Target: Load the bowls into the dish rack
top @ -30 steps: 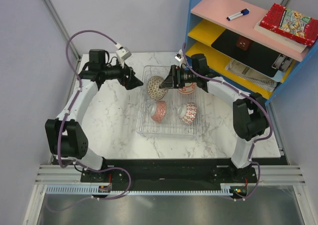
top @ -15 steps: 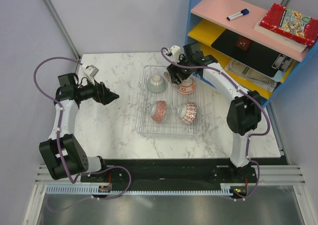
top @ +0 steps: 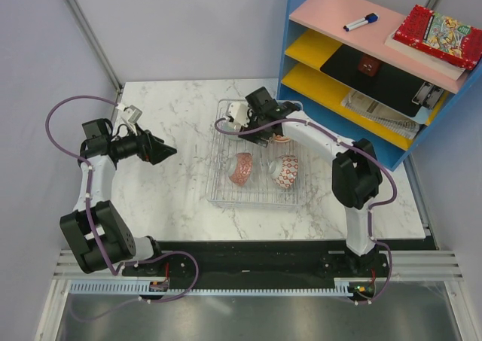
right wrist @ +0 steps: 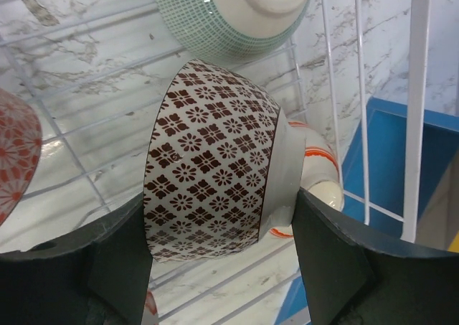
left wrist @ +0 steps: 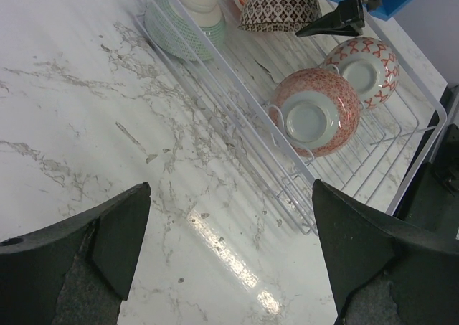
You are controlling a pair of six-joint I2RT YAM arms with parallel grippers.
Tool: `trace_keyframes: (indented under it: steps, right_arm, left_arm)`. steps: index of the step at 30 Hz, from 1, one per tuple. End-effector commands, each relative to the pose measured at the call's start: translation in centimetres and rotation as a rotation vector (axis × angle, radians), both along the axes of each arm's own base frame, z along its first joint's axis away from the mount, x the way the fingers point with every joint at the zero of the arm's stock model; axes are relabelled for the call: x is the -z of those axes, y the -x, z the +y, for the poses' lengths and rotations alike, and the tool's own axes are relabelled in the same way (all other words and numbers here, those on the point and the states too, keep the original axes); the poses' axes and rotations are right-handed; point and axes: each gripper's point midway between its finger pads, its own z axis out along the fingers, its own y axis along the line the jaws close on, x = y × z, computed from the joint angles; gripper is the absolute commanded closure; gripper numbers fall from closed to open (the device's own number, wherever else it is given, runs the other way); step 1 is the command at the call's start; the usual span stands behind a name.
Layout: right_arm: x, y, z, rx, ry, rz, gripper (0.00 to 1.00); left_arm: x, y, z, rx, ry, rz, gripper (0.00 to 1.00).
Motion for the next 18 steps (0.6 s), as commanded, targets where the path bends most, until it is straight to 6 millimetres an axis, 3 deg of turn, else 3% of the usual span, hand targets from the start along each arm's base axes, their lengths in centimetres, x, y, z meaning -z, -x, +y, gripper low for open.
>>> trace_keyframes:
  steps: [1, 17, 18]
  right_arm:
    - [-1.4, -2.6, -0.1, -0.027, 0.099, -0.173, 1.00]
    - [2.1, -1.9, 0.6, -0.099, 0.202, -0.186, 1.00]
    - [2.3, -1.8, 0.5, -0.102, 0.210, -0.182, 0.90]
  left_arm:
    - [-0.4, 0.2, -0.2, 0.041, 0.012, -0.054, 0.00]
    - [-0.2, 0.3, -0.2, 0.041, 0.014, -0.053, 0.00]
    - [-0.2, 0.2, -0.2, 0.041, 0.014, -0.051, 0.00]
